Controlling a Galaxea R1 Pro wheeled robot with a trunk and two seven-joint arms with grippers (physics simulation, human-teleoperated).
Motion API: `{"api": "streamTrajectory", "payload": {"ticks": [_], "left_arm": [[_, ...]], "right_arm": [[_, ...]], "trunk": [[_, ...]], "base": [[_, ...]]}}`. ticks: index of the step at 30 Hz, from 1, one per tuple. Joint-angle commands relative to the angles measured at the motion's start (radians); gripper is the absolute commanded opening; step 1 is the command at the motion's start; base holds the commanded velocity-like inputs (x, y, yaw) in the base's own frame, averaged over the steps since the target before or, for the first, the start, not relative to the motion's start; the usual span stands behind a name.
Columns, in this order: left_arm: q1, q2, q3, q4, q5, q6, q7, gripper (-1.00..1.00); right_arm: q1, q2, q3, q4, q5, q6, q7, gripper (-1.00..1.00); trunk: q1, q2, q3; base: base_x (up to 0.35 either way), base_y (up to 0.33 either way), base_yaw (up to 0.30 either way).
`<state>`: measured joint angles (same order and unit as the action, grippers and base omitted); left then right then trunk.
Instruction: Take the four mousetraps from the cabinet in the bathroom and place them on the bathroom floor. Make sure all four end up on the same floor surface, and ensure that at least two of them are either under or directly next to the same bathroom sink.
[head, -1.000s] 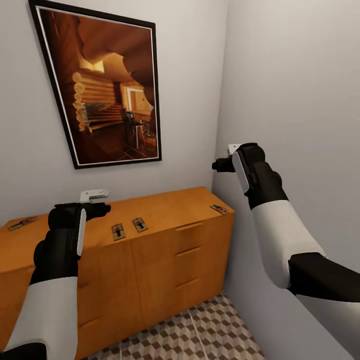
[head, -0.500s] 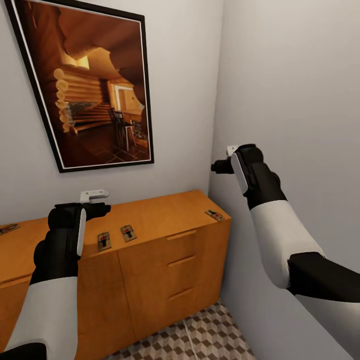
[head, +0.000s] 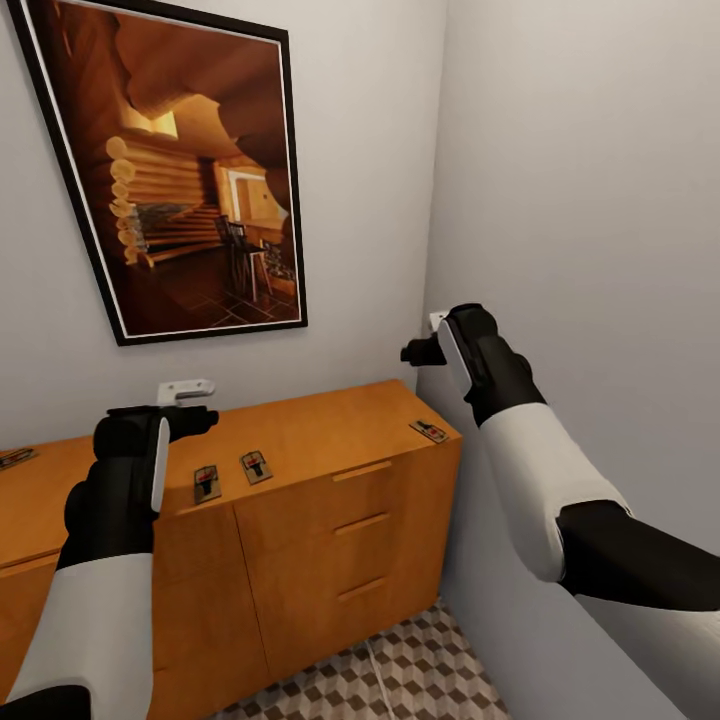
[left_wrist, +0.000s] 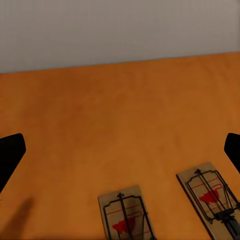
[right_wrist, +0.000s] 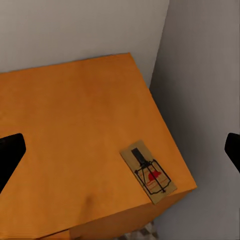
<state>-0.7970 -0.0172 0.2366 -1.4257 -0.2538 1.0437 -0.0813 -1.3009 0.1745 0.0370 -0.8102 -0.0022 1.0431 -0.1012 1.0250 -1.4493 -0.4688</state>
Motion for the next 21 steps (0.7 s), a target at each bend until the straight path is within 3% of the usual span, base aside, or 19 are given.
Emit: {"api": "streamTrajectory", "payload": {"ticks": [1, 13, 21], "left_arm": [[-0.001, 0.000, 0.004, 0.001, -0.009, 0.003, -0.008, 1.00], [-0.002, 0.026, 0.084, 0.009, -0.017, 0.003, -0.003, 1.00], [-0.002, 0.065, 0.116, 0.010, -0.052, 0.003, -0.002, 1.00]], "right_arm": [[0.000, 0.000, 0.002, 0.002, -0.001, 0.004, -0.004, 1.00], [0.042, 0.000, 0.003, 0.012, -0.003, 0.004, -0.002, 1.00], [0.056, 0.000, 0.013, 0.016, -0.005, 0.004, 0.000, 1.00]], "trunk": [[0.000, -0.001, -0.001], [0.000, -0.001, -0.001], [0.000, -0.001, -0.001]], "base": [[0.002, -0.001, 0.000], [0.000, 0.000, 0.000], [0.000, 0.000, 0.000]]}}
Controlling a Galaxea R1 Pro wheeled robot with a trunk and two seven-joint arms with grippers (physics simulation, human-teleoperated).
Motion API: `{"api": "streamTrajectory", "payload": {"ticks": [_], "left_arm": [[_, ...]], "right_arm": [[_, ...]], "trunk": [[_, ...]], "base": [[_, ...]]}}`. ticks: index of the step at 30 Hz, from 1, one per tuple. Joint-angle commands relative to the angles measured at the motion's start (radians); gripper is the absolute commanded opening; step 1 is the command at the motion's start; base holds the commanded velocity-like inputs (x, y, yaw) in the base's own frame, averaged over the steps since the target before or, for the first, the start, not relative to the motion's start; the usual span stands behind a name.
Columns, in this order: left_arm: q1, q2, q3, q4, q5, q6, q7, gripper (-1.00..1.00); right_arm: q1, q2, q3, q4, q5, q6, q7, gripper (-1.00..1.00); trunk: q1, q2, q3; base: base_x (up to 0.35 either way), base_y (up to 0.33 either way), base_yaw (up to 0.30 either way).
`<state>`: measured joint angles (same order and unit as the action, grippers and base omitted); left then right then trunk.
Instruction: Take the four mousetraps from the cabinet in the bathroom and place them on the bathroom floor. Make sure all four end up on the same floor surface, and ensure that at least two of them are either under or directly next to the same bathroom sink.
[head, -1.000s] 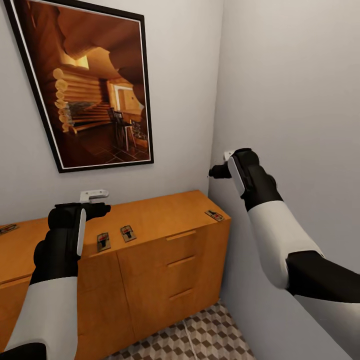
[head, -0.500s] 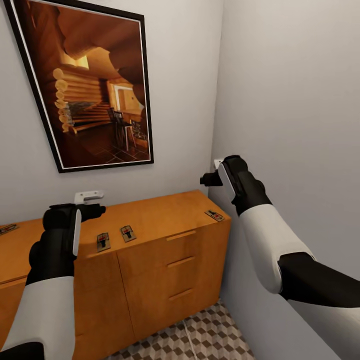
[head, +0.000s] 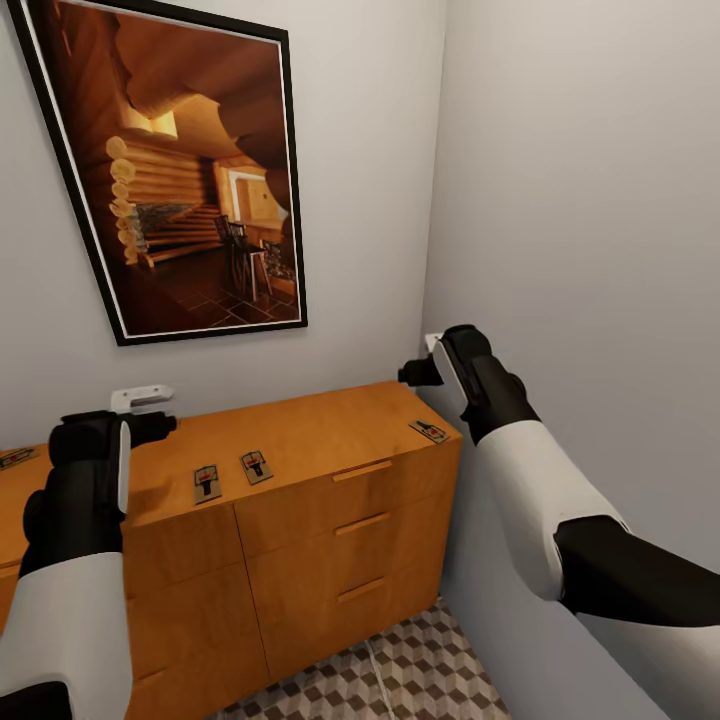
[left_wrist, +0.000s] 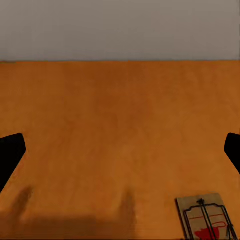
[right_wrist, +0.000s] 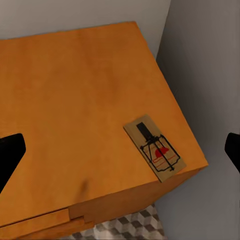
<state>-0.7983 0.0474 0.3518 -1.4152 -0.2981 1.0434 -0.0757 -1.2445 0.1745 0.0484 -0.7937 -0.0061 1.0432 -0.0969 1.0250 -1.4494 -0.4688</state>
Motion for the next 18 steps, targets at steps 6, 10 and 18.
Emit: {"api": "streamTrajectory", "payload": {"ticks": [6, 10, 18], "left_arm": [[-0.001, 0.010, 0.005, 0.000, -0.039, 0.004, -0.009, 1.00], [0.000, 0.011, 0.006, 0.001, -0.045, 0.004, -0.010, 1.00], [0.000, 0.010, 0.007, 0.012, -0.051, 0.004, -0.011, 1.00]], "right_arm": [[0.001, 0.000, 0.049, 0.000, -0.002, 0.004, -0.004, 1.00], [0.002, 0.000, 0.065, 0.000, -0.003, 0.004, -0.001, 1.00], [0.002, 0.000, 0.079, -0.002, -0.003, 0.004, 0.001, 1.00]], "trunk": [[0.000, -0.001, -0.001], [0.000, -0.001, -0.001], [0.000, -0.001, -0.001]], "base": [[0.000, 0.000, 0.000], [0.000, 0.000, 0.000], [0.000, 0.000, 0.001]]}}
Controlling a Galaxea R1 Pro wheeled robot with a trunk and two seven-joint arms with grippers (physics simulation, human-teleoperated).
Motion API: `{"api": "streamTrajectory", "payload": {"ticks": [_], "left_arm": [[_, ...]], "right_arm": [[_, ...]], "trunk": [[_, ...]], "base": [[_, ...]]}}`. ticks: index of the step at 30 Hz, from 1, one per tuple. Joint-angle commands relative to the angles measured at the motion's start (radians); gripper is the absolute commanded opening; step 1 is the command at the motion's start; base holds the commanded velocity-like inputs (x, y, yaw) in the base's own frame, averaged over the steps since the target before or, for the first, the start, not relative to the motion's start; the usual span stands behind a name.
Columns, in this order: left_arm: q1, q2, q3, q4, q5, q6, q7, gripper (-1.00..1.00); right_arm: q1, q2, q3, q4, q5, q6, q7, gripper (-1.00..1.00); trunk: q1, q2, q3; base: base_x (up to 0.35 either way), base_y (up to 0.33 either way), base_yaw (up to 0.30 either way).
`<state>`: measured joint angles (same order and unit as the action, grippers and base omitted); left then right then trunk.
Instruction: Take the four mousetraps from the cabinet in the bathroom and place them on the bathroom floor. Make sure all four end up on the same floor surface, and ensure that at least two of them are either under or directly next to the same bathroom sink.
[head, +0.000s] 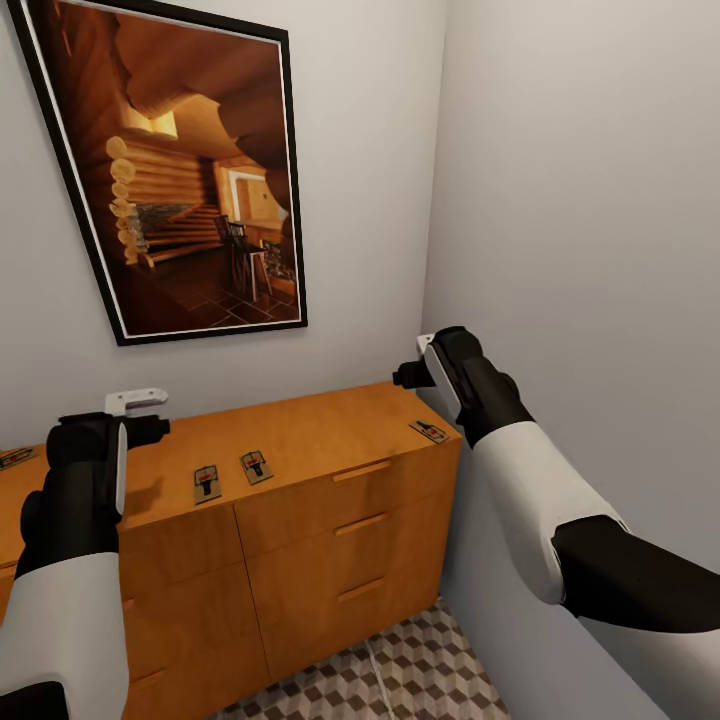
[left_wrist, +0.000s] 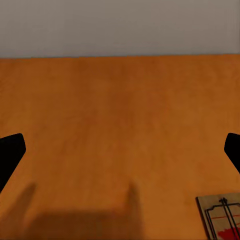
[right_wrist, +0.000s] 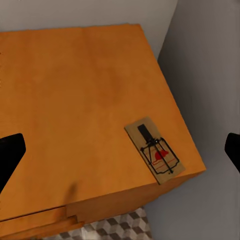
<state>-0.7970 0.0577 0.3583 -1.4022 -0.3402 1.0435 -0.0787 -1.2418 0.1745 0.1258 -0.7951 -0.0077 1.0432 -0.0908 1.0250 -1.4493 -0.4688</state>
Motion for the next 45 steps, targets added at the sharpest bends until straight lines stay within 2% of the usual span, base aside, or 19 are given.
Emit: {"api": "streamTrajectory", "payload": {"ticks": [1, 20, 30, 39, 45], "left_arm": [[-0.001, 0.000, 0.000, 0.000, -0.009, 0.004, -0.009, 1.00], [-0.001, -0.007, 0.000, 0.009, -0.010, 0.004, -0.011, 1.00], [-0.001, -0.029, 0.000, 0.028, -0.009, 0.004, -0.010, 1.00], [-0.001, -0.085, 0.000, 0.055, -0.014, 0.004, -0.010, 1.00], [-0.001, -0.132, -0.001, 0.063, -0.046, 0.004, -0.009, 1.00]], "right_arm": [[-0.001, 0.000, 0.002, 0.000, -0.002, 0.004, -0.005, 1.00], [-0.001, 0.000, 0.004, 0.002, -0.002, 0.004, -0.004, 1.00], [-0.001, 0.000, 0.005, 0.002, -0.003, 0.004, -0.004, 1.00], [-0.001, 0.000, 0.006, 0.004, -0.004, 0.004, -0.006, 1.00], [-0.001, 0.000, 0.007, 0.016, -0.004, 0.004, -0.007, 1.00]], "trunk": [[0.000, -0.001, -0.001], [0.000, -0.001, 0.011], [0.000, -0.001, 0.016], [0.000, -0.001, 0.017], [0.000, -0.001, 0.017]], "base": [[0.000, 0.000, 0.022], [0.000, 0.000, 0.181], [0.000, 0.000, 0.165], [0.000, 0.000, 0.030], [0.000, 0.000, 0.005]]}}
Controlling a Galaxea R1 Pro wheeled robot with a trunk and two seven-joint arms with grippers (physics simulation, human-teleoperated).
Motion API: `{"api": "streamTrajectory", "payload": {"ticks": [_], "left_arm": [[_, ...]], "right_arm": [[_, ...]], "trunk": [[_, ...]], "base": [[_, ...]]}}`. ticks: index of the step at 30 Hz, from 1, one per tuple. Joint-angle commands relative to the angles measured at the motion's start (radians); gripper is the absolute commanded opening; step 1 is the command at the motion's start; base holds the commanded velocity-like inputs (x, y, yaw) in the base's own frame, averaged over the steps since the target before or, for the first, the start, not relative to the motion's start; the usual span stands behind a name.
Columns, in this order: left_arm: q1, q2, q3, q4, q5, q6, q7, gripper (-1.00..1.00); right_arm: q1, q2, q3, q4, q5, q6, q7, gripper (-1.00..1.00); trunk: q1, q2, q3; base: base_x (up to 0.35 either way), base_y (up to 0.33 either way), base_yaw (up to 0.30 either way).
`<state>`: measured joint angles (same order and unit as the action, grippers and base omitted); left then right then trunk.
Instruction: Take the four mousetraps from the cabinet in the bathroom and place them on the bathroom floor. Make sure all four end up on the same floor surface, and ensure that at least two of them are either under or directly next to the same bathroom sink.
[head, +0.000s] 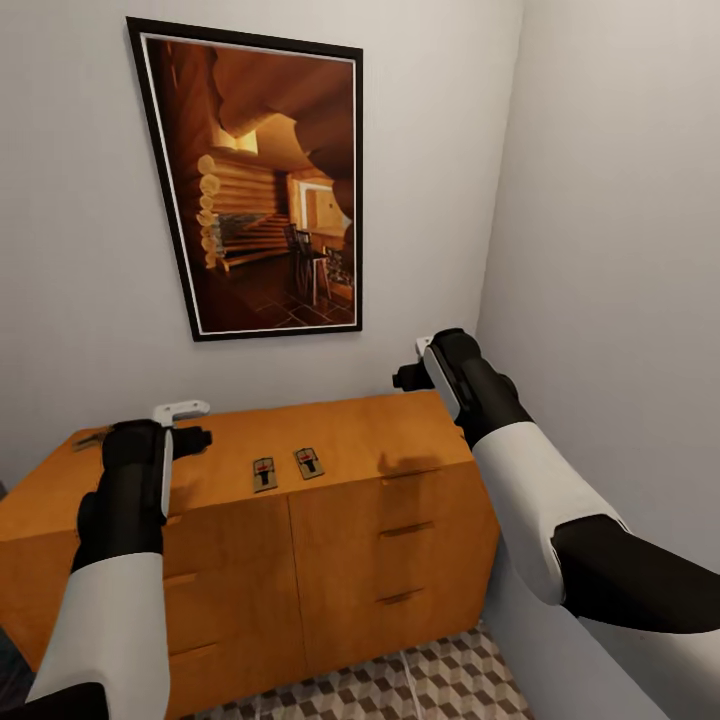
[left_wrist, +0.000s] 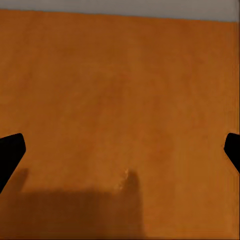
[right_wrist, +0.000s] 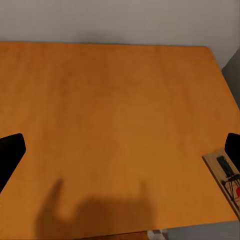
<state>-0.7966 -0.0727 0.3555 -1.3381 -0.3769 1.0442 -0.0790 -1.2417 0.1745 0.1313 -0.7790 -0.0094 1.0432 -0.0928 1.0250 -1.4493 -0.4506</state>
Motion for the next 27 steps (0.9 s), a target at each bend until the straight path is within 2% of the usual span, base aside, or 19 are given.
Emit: {"api": "streamTrajectory", "payload": {"ticks": [1, 4, 10, 22, 23, 27], "left_arm": [[-0.001, -0.008, 0.002, -0.001, -0.017, 0.003, -0.008, 1.00], [-0.001, -0.024, 0.002, 0.000, -0.041, 0.003, -0.008, 1.00], [-0.001, -0.035, 0.002, -0.001, -0.065, 0.003, -0.008, 1.00], [-0.001, -0.041, 0.003, 0.000, -0.071, 0.003, -0.009, 1.00], [-0.001, -0.041, 0.003, 0.000, -0.070, 0.003, -0.009, 1.00], [-0.001, -0.045, 0.002, 0.000, -0.069, 0.003, -0.009, 1.00]], "right_arm": [[-0.001, 0.000, 0.002, 0.002, -0.001, 0.004, -0.005, 1.00], [-0.001, 0.000, 0.002, 0.013, -0.001, 0.004, -0.008, 1.00], [-0.001, 0.000, 0.000, 0.032, 0.005, 0.004, -0.011, 1.00], [-0.001, 0.000, -0.003, 0.043, 0.010, 0.004, -0.004, 1.00], [-0.001, -0.004, -0.003, 0.043, 0.008, 0.004, -0.004, 1.00], [-0.002, -0.063, -0.002, 0.043, 0.004, 0.004, -0.001, 1.00]], "trunk": [[0.000, -0.001, -0.001], [0.000, -0.001, -0.001], [0.000, -0.001, -0.001], [0.000, -0.001, -0.001], [0.000, -0.001, -0.001], [0.000, -0.001, -0.001]], "base": [[0.000, 0.000, 0.002], [0.000, 0.000, 0.001], [0.000, 0.000, 0.000], [0.000, 0.000, 0.000], [0.000, 0.000, 0.000], [0.000, 0.000, 0.000]]}}
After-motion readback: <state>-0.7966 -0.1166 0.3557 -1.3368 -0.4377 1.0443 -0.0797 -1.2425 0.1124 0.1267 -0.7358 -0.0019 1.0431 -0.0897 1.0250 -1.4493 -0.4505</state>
